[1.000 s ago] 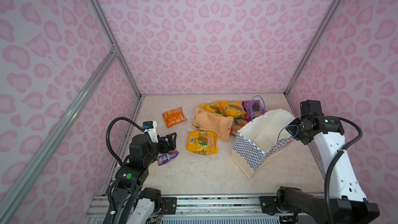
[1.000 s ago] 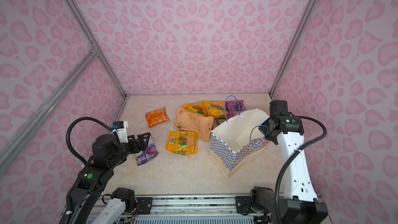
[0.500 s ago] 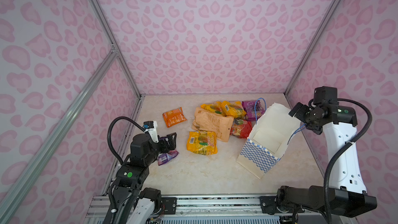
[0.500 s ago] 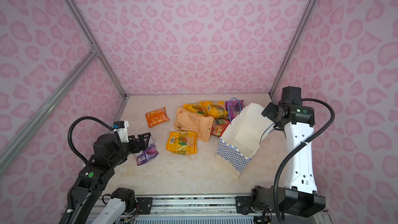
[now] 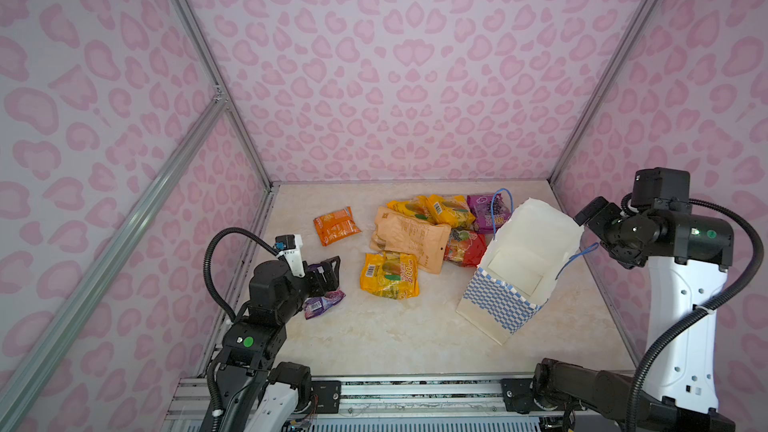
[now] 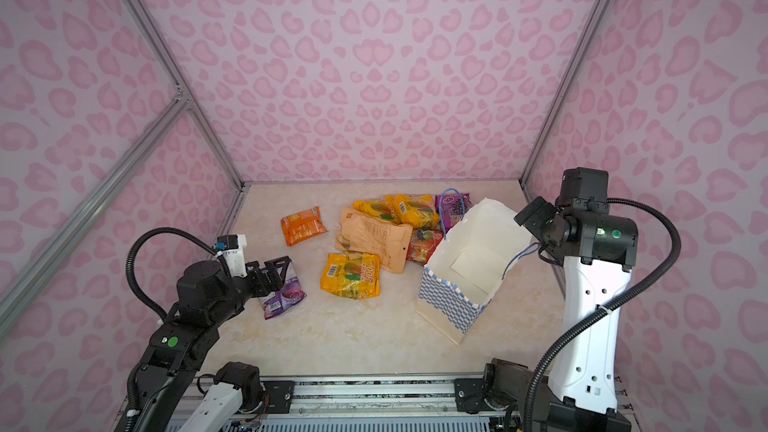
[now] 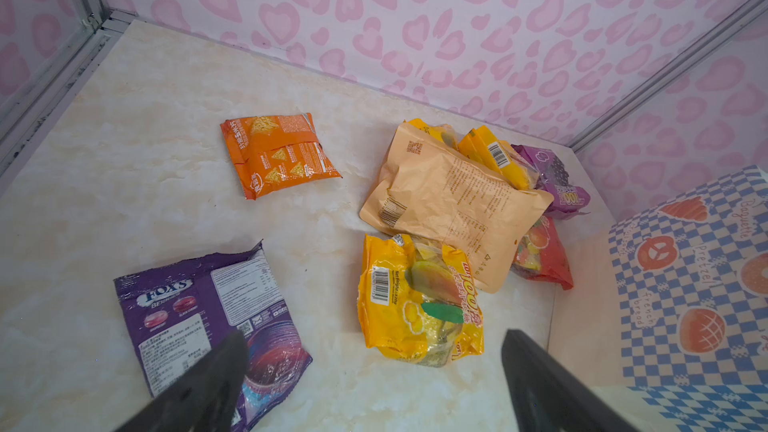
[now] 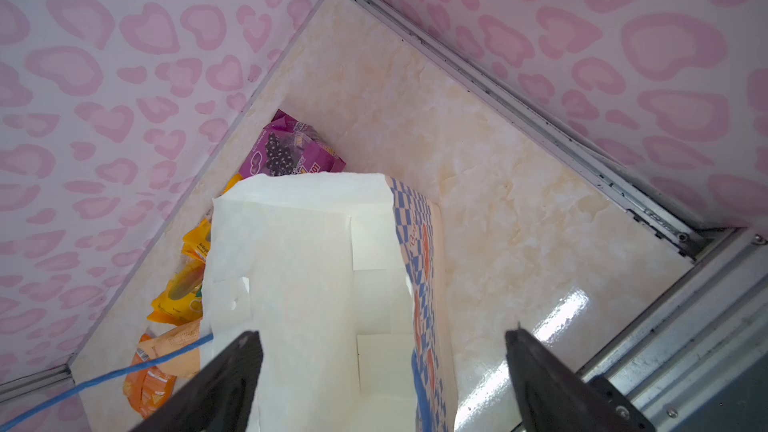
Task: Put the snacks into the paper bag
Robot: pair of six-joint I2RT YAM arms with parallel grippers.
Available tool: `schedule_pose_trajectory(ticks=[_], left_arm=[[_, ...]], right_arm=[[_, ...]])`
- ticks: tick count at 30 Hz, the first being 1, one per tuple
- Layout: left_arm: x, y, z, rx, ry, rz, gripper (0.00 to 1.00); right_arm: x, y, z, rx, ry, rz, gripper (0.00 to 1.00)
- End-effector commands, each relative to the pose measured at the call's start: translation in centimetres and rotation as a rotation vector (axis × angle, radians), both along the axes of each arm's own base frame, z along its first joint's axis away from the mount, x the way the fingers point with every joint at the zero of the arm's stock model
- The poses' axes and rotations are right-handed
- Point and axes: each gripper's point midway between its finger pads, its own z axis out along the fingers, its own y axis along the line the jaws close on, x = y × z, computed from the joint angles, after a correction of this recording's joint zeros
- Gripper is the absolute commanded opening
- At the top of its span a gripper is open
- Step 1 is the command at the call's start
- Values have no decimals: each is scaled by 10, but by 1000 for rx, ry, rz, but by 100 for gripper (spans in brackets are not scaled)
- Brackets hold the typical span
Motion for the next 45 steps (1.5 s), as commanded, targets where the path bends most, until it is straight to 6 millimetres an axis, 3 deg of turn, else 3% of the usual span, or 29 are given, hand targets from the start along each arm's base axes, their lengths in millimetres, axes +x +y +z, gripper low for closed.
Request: schedule_pose_trajectory(ticks=[1, 7, 12, 15, 17, 20, 25, 27, 30, 34, 40, 45], left_arm=[[1, 0, 8, 0, -38, -2, 98], [-1, -2, 9, -2, -47, -12, 98], [-2, -3, 9, 0, -47, -18, 98], [-2, -2, 10, 3, -52, -12, 98], [-2, -2, 9, 3, -47, -11, 98], [-1, -3, 8, 1, -41, -16, 98], [3, -8, 2, -2, -9, -35, 98], [4, -9, -1, -5, 8, -40, 98], [7, -10, -4, -3, 22, -41, 98], [10, -13, -8, -13, 42, -50, 98], [15, -35, -14, -79, 159, -137, 98], [24, -68, -5, -89, 221, -297, 98]], right_arm=[[-30, 17, -5, 40, 47, -22, 94], [-62, 43, -16, -16, 85, 28, 93], [-72, 61, -51, 0, 161, 50, 92], [-79, 66, -82, -2, 228, 33, 90], [-78, 70, -104, 15, 252, 28, 86], [-73, 64, -115, -18, 247, -3, 76], [-56, 55, -110, -81, 232, 19, 48], [-52, 60, -108, -71, 234, 41, 47], [-55, 55, -102, -87, 230, 20, 33], [-55, 51, -98, -102, 215, 16, 31], [-49, 49, -106, -139, 234, 56, 0], [-42, 48, -100, -195, 223, 128, 0]])
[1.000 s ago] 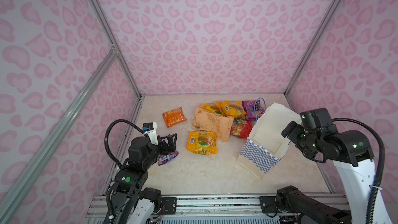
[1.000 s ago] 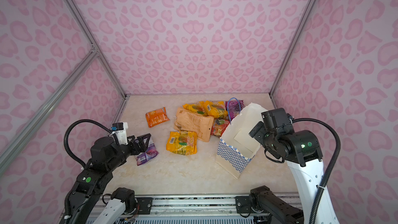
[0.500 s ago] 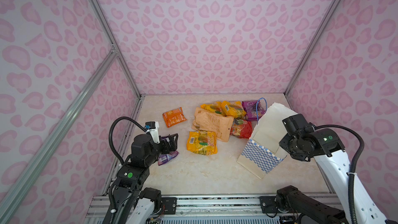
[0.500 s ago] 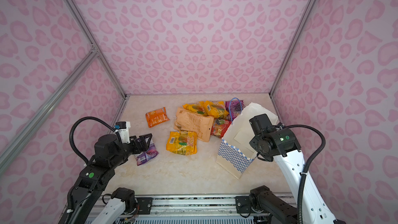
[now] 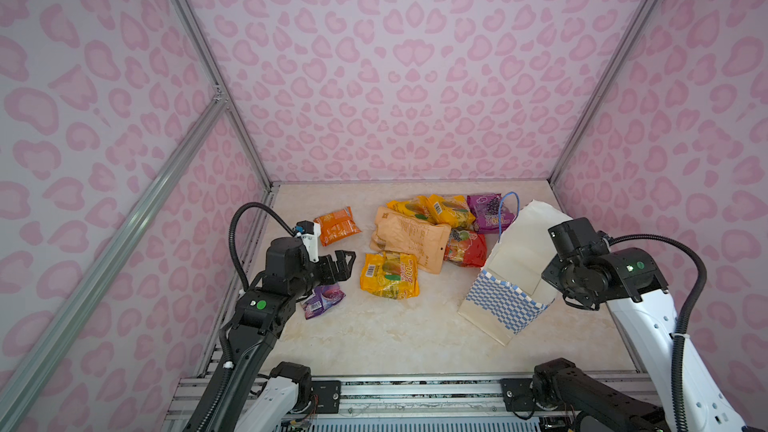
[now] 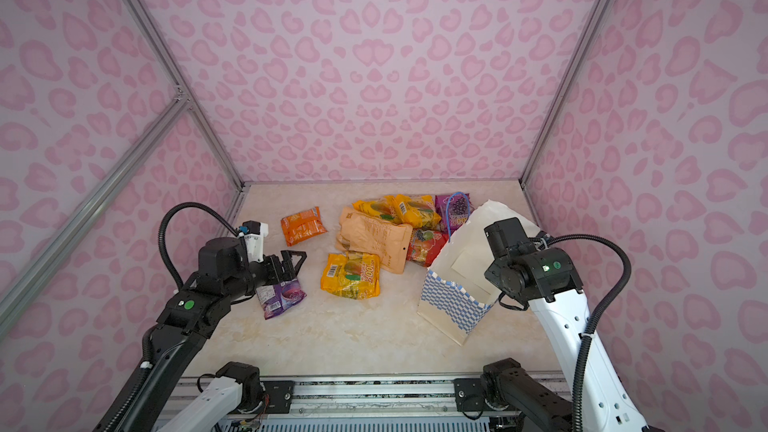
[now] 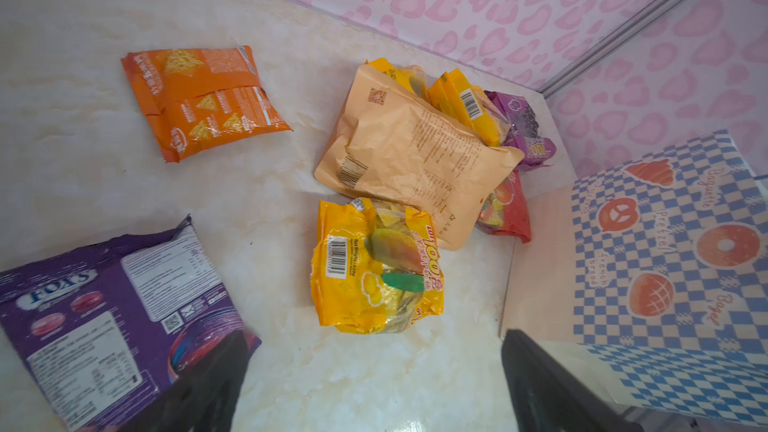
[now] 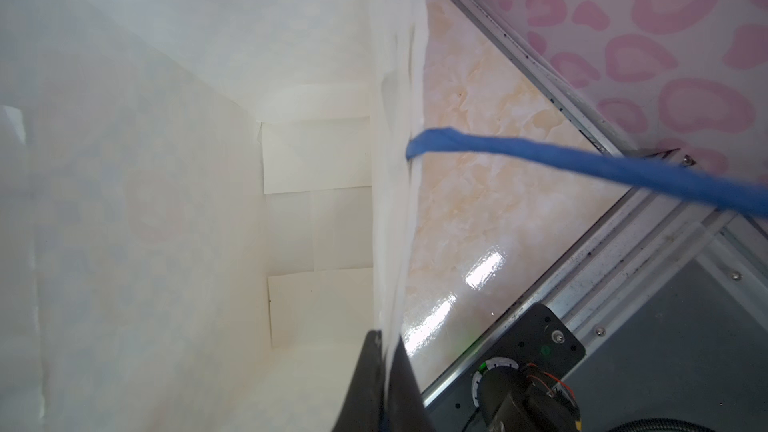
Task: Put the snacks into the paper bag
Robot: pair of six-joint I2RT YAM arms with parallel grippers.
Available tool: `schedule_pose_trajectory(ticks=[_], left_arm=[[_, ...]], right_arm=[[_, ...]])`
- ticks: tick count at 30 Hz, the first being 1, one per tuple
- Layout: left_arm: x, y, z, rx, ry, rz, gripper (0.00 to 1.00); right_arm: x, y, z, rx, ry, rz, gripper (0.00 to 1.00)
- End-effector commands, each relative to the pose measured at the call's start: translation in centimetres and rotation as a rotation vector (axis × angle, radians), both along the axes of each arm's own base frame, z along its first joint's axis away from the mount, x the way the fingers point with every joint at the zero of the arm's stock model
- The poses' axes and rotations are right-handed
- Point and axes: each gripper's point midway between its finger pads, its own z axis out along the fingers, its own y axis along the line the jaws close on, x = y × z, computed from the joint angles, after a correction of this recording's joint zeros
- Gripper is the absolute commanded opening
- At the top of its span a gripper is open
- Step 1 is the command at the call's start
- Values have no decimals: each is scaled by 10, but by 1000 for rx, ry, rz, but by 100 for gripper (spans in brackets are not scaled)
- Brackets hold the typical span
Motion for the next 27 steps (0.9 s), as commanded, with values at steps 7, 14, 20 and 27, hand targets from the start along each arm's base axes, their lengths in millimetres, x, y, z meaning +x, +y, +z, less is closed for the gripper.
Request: schedule_pose_trajectory(ticks=[7, 14, 20, 27], left_arm=[[60, -71, -8, 176, 61, -308, 98], [116, -114, -26, 487, -219, -728, 98], [152, -150, -41, 607, -314, -978, 98], [170, -175, -92, 624, -220, -1139, 97]], right_arm=[[19, 18, -2, -19, -20, 235, 0], [19, 29, 2, -15, -49, 368, 0], [19, 43, -14, 44, -24, 437, 0], [13, 51, -21, 89, -11, 464, 0]])
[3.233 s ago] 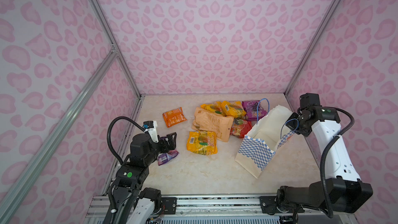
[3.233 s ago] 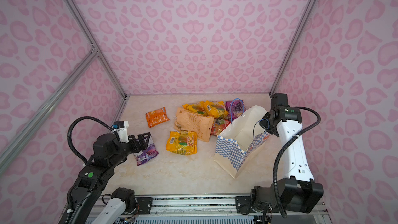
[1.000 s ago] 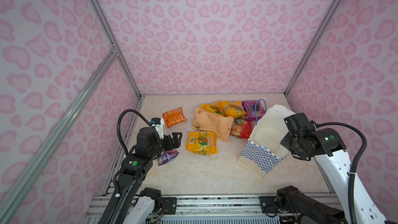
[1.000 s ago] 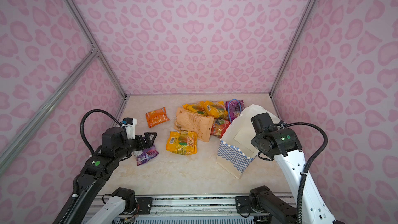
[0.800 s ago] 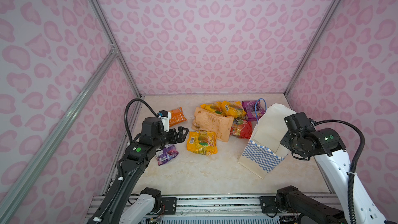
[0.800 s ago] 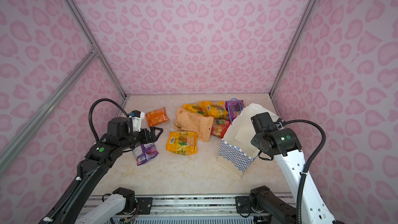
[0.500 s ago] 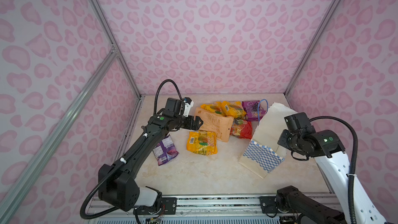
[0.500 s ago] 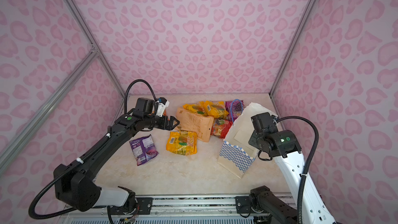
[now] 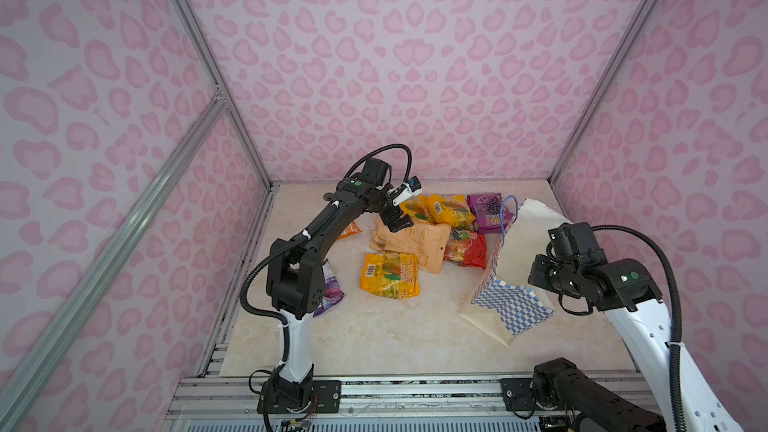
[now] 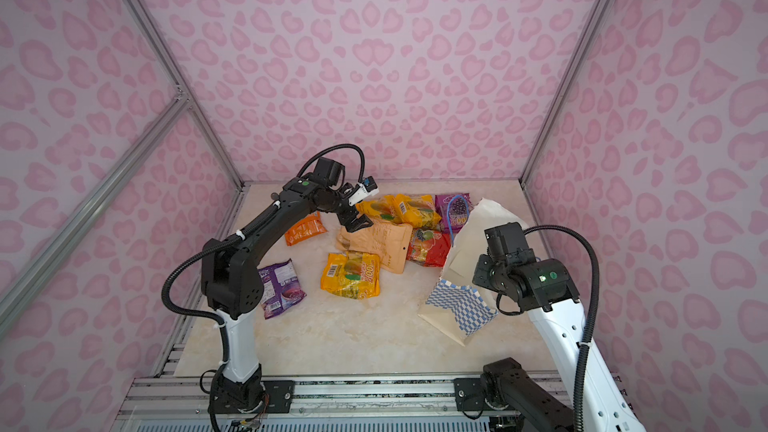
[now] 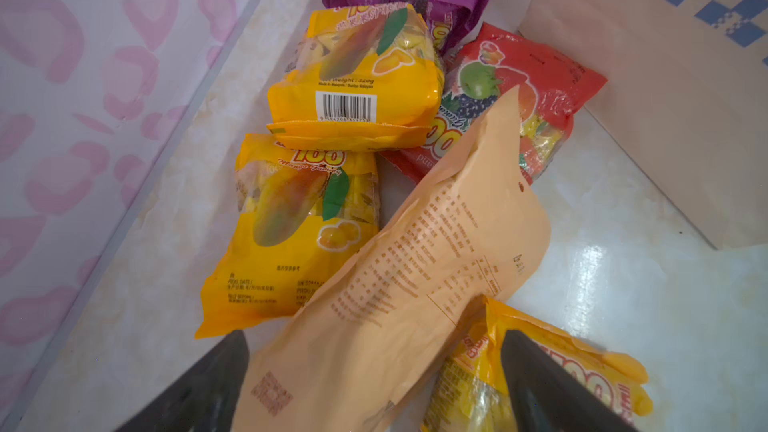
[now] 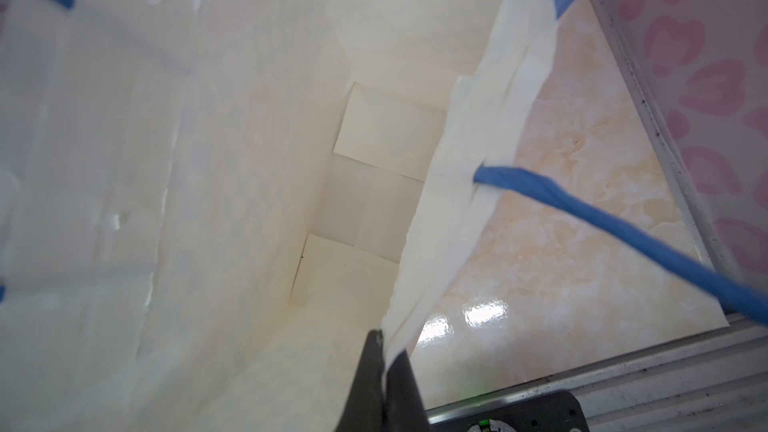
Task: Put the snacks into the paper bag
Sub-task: 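Grasp the tan paper pouch with the left gripper while the right holds the bag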
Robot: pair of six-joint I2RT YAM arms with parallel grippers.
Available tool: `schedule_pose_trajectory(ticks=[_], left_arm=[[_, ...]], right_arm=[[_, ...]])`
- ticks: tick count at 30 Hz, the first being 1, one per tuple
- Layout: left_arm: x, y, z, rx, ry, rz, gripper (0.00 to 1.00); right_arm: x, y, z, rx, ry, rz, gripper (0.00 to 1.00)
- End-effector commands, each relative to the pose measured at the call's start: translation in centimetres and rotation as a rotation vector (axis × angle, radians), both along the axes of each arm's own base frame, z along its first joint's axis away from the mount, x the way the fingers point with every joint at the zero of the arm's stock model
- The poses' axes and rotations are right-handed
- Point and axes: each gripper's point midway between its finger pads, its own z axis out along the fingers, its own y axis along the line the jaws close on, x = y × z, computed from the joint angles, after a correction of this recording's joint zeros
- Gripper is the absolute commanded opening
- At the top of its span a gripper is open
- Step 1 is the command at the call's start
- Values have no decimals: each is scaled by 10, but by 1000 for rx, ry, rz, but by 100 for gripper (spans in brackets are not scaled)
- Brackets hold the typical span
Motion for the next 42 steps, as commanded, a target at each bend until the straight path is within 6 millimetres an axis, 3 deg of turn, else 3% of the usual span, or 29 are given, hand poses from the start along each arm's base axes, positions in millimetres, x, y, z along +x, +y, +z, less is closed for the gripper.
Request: schedule_pose_trajectory(ticks=[1, 7, 9, 13, 16, 19, 25, 30, 32, 36, 38, 42], left_arm=[[-12, -4, -33, 74, 60, -123, 97], [-17, -4, -63, 130, 136, -174, 96], [-8, -2, -70, 163, 114, -153, 97], [21, -6, -66, 140, 36, -74, 98], [40, -13, -51, 103, -19, -19, 98], [37, -17, -55, 126, -34, -65, 98], [29, -5, -80, 232, 5, -98, 96], [18, -3, -89, 240, 61, -123, 100], [14, -3, -96, 244, 92, -126, 96], [10, -4, -103, 240, 130, -122, 85], [10, -5, -102, 230, 139, -114, 73], [15, -7, -94, 214, 131, -80, 21]], right_arm=[[-8, 8, -7, 32, 40, 39, 0], [-12, 12, -9, 49, 49, 38, 0], [-11, 15, -12, 59, 51, 39, 0], [-9, 23, -14, 86, 56, 50, 0], [-10, 28, -16, 90, 64, 61, 0], [-9, 31, -19, 95, 68, 65, 0], [-9, 33, -21, 103, 69, 73, 0], [-7, 28, -12, 66, 59, 75, 0], [-5, 26, -6, 49, 47, 76, 0], [-1, 21, 6, 14, 21, 79, 0], [1, 19, 13, -1, 9, 85, 0], [6, 22, 22, -4, -7, 105, 0]])
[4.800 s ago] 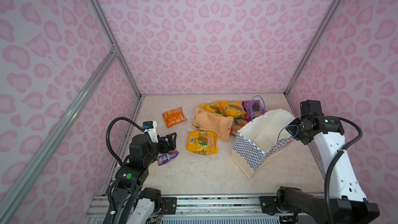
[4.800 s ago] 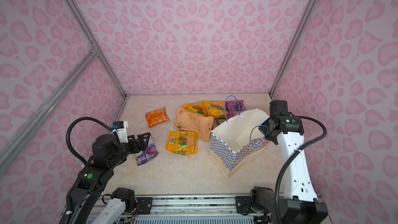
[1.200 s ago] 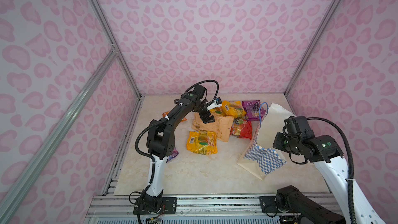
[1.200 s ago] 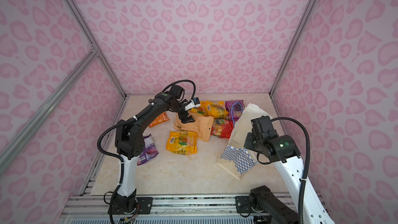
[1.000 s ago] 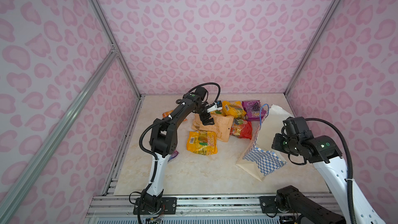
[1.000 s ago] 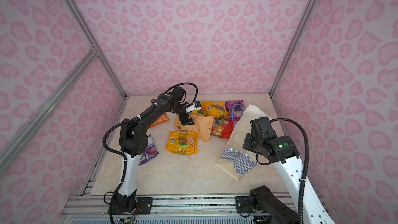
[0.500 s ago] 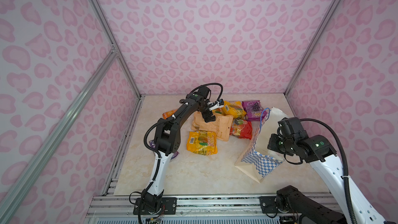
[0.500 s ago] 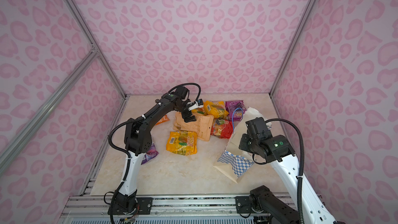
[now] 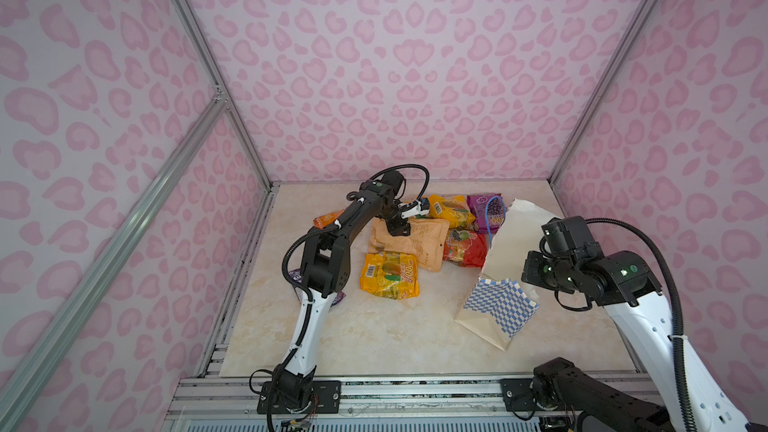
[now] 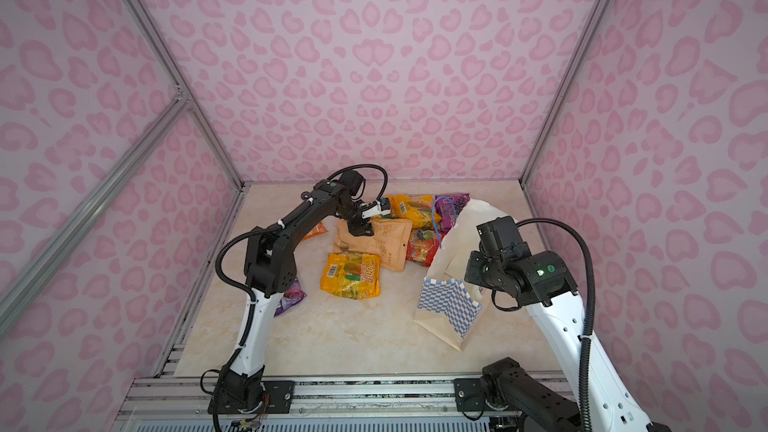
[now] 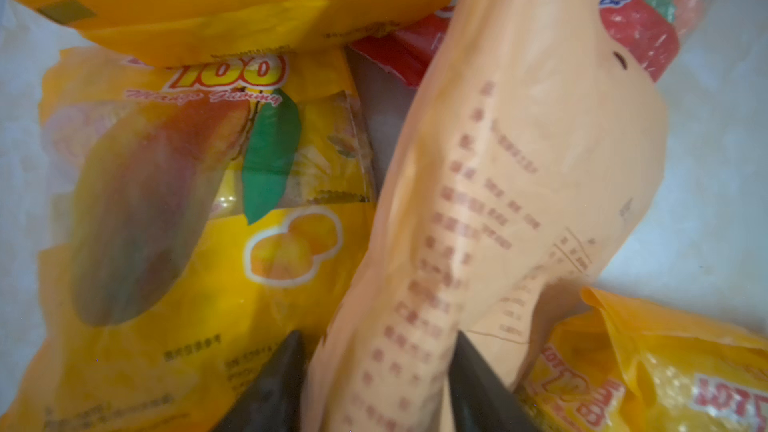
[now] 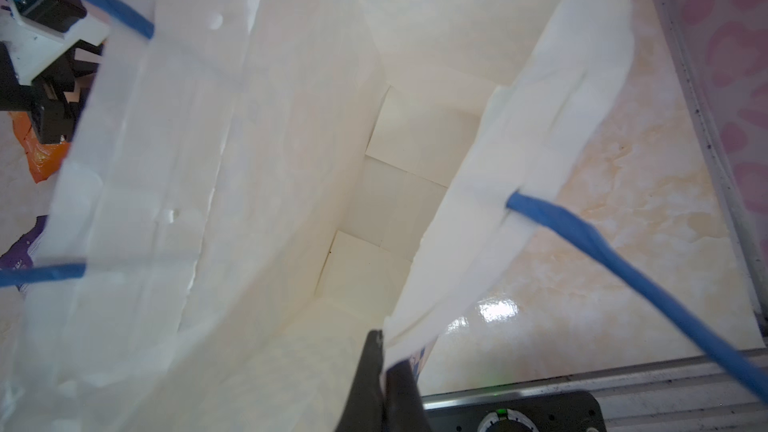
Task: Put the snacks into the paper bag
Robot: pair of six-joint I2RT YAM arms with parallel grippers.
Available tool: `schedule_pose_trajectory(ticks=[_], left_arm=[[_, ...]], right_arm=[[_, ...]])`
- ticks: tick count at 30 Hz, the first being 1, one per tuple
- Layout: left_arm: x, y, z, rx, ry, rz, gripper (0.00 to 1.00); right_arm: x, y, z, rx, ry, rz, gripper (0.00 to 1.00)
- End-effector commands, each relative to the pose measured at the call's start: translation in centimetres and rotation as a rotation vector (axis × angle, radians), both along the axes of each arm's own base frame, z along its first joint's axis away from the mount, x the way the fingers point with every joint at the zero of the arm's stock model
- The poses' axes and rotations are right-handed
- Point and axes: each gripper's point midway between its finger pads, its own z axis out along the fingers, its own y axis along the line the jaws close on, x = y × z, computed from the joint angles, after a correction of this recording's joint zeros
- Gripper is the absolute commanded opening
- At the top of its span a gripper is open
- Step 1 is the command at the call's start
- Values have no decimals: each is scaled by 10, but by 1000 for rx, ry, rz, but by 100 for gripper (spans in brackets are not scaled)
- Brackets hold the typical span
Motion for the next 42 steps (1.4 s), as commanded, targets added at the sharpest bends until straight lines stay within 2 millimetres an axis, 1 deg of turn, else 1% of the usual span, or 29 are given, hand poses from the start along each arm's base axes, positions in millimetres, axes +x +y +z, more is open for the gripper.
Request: schedule_pose_trajectory(ticks=[1, 2, 4, 7, 10, 13, 15, 18, 23, 28, 31, 33, 42], left_arm=[[-2, -3, 4, -18, 29, 33, 17], [-1, -3, 8, -24, 25, 42, 14], [1, -5, 19, -41, 9, 55, 4], [8, -5, 41, -62, -32, 100, 3], [12, -4, 71, -90, -80, 148, 3], [15, 1, 106, -123, -137, 215, 3], [14, 3, 131, -159, -163, 260, 3], [13, 9, 163, -200, -203, 332, 3], [14, 23, 220, -306, -273, 505, 3], [1, 40, 269, -424, -292, 673, 3], [-13, 51, 288, -480, -288, 737, 3], [-22, 57, 296, -516, -292, 769, 3], [-65, 83, 321, -648, -271, 887, 3]], right_arm=[[2, -2, 3, -37, 0, 24, 0], [3, -2, 4, -42, 1, 33, 0], [5, -1, 4, -54, 5, 49, 0], [7, -1, 7, -65, 2, 62, 0], [9, -1, 11, -68, -12, 68, 0], [11, 0, 13, -59, -30, 69, 0], [12, 1, 9, -55, -29, 69, 0], [14, 1, 5, -58, -31, 68, 0], [17, 0, 7, -74, -50, 79, 0], [20, 4, 4, -75, -66, 111, 0], [22, 8, 4, -63, -71, 137, 0], [23, 9, 3, -69, -72, 150, 0], [20, 10, -4, -77, -54, 174, 0]])
